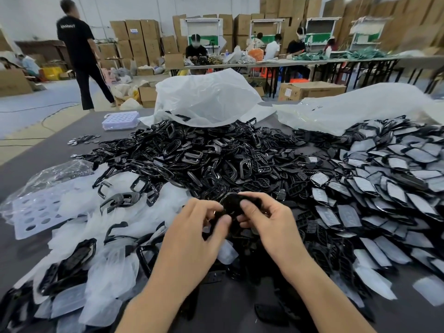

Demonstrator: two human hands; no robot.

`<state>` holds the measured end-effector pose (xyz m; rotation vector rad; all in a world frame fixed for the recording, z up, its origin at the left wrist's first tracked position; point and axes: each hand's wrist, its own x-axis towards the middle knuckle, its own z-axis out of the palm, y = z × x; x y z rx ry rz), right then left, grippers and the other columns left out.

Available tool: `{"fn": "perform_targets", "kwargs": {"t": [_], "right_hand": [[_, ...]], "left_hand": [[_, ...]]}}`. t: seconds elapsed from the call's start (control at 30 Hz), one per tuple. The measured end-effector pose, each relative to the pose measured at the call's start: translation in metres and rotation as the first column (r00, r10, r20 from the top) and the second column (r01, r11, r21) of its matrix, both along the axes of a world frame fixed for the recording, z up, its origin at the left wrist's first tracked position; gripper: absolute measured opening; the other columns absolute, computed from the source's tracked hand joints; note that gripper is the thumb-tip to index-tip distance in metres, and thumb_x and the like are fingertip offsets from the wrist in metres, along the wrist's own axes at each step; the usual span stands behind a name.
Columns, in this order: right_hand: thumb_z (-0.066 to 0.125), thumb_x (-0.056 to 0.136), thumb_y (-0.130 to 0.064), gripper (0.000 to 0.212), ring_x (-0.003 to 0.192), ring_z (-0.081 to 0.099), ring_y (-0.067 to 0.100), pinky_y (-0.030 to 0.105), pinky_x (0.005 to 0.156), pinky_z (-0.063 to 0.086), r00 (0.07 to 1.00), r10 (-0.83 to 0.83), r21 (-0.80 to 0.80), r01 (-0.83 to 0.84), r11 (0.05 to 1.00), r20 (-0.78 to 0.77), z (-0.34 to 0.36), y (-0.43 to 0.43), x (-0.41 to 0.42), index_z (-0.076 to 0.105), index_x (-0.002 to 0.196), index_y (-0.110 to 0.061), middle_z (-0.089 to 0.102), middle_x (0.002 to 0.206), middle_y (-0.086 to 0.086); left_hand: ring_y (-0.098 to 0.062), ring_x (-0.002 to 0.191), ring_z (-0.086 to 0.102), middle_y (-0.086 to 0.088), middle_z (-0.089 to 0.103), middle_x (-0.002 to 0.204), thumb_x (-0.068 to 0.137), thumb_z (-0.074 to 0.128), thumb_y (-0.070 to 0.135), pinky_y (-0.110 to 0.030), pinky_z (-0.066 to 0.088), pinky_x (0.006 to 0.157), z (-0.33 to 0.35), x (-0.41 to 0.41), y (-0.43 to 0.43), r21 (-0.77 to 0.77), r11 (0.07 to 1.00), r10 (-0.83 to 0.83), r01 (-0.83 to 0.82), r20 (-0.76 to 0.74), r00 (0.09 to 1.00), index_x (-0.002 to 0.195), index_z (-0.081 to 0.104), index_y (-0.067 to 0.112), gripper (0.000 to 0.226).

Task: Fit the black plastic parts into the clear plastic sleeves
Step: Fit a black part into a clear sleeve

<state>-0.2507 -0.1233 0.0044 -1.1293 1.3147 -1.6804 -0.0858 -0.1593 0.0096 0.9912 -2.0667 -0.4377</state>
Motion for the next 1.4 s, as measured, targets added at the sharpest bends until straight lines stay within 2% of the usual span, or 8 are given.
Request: {"fn": "perform_targets", "kwargs": {"t": [0.1,0.23,0.33,0.43,0.67,0.83,1.0,1.4], "right_hand": [[0.066,0.098,-0.015,0.026,0.074,0.073,0.011,0.019,0.066,0.056,0.994,-0.107,-0.007,0.107,0.994,0.026,-0.002,-0.003,-0.007,0.078,0.096,-0.037,0.077,0.085,-0.003],[0.067,0.098,-0.019,0.024,0.075,0.074,0.012,0.021,0.068,0.057,0.992,-0.122,0.014,0.122,0.992,0.024,-0.007,-0.005,-0.008,0.077,0.099,-0.041,0.076,0.084,-0.005],[0.067,0.098,-0.018,0.025,0.074,0.074,0.013,0.022,0.068,0.057,0.993,-0.110,0.017,0.109,0.994,0.043,-0.006,-0.006,-0.008,0.077,0.098,-0.041,0.076,0.081,-0.005],[0.068,0.097,-0.017,0.022,0.075,0.074,0.014,0.021,0.066,0.057,0.988,-0.086,0.025,0.083,0.996,0.128,-0.004,-0.004,-0.008,0.079,0.099,-0.036,0.076,0.081,-0.004],[0.075,0.078,-0.033,0.021,0.085,0.077,0.021,0.025,0.069,0.059,0.923,0.048,0.009,-0.055,0.998,0.382,0.002,-0.004,-0.004,0.081,0.098,-0.030,0.077,0.092,0.005],[0.072,0.092,-0.016,0.016,0.083,0.076,0.018,0.022,0.069,0.058,0.933,-0.037,0.026,0.029,0.999,0.359,-0.002,-0.003,-0.006,0.081,0.098,-0.028,0.079,0.095,0.008],[0.072,0.093,-0.009,0.015,0.080,0.077,0.019,0.019,0.068,0.058,0.959,-0.134,0.047,0.127,0.991,0.251,-0.006,-0.003,-0.010,0.071,0.103,-0.020,0.077,0.080,-0.002],[0.081,0.084,-0.020,0.017,0.076,0.075,0.019,0.021,0.070,0.058,0.980,0.119,0.068,-0.131,0.989,0.157,0.000,0.002,0.002,0.070,0.097,-0.016,0.077,0.082,0.009]], "left_hand": [[0.002,0.089,0.044,0.027,0.045,0.087,0.083,0.052,0.067,-0.020,0.040,0.084,-0.001,0.008,0.000,-0.051,0.979,-0.165,0.196,0.357,0.919,0.109,0.057,0.042,0.037],[0.005,0.084,0.042,0.025,0.048,0.081,0.086,0.043,0.059,-0.020,0.037,0.085,-0.001,0.007,0.003,-0.052,0.972,-0.183,0.231,0.457,0.870,0.105,0.061,0.040,0.033],[0.003,0.088,0.052,0.021,0.061,0.088,0.099,0.047,0.040,-0.022,0.042,0.083,-0.002,0.008,0.000,-0.052,0.981,-0.156,0.189,0.381,0.911,0.104,0.064,0.038,0.018],[0.005,0.097,0.059,0.026,0.065,0.099,0.101,0.054,0.026,-0.013,0.044,0.083,-0.002,0.006,0.000,0.071,0.991,-0.119,0.111,0.128,0.985,0.106,0.065,0.040,0.018],[-0.004,0.071,0.065,0.007,0.069,0.076,0.099,0.057,0.014,-0.012,0.049,0.067,0.007,0.001,0.001,0.373,0.920,0.016,0.124,-0.351,0.936,0.095,0.069,0.045,0.033],[0.000,0.081,0.064,0.018,0.070,0.096,0.095,0.059,0.002,-0.010,0.048,0.072,0.009,-0.002,0.007,0.362,0.908,-0.095,0.213,-0.319,0.943,0.113,0.068,0.043,0.046],[-0.004,0.094,0.062,0.018,0.064,0.098,0.097,0.062,0.015,-0.016,0.047,0.080,0.005,-0.008,0.007,0.284,0.939,-0.106,0.192,-0.294,0.950,0.101,0.072,0.041,0.028],[-0.004,0.091,0.062,0.018,0.061,0.097,0.090,0.071,0.018,-0.014,0.048,0.075,-0.004,-0.010,0.001,0.245,0.970,0.095,-0.006,-0.355,0.930,0.086,0.068,0.034,0.017]]}}
